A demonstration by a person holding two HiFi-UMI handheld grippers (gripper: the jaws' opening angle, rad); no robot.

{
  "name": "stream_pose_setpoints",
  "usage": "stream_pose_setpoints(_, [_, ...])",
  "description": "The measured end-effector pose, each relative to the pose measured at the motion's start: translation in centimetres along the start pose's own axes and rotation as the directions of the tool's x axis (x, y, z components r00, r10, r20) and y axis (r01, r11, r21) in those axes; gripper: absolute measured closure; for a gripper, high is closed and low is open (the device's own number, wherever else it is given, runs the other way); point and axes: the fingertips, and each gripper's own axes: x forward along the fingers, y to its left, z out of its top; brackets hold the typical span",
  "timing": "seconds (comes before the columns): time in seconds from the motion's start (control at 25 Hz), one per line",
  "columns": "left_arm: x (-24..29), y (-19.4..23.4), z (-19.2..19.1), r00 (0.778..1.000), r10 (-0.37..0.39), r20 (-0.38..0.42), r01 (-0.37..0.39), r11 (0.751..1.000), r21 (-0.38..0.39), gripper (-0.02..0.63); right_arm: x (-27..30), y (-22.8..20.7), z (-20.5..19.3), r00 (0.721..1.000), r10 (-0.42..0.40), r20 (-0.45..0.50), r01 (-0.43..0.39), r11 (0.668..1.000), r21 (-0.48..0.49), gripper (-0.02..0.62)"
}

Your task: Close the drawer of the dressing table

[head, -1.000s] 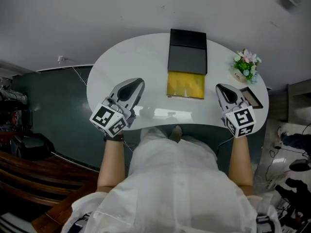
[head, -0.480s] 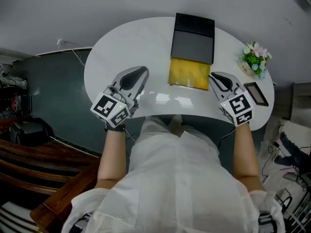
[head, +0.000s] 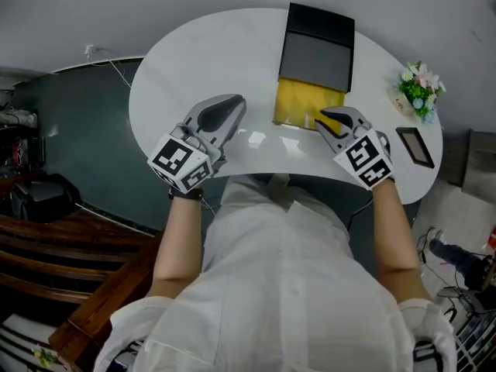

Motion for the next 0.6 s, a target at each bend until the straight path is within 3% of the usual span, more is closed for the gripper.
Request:
stream_pose_setpoints(0.24, [0.1,1.0,-0.5,1.000,-0.012,-0.008,0.012,1.000,-0.012,0.571,3.1,1.5,-0.3,0.989,0.074,-0.131,-0.085,0.993,-0.079,0.518])
stream_pose_setpoints(0.6, [-0.1,1.9,-1.5,0.999,-0.037,-0.020,0.037,0.999,-0.029,0.571,7.5,4.2,-2.4,0.924,0.152,-0.350,-0.214,0.966,-0.147,0.509])
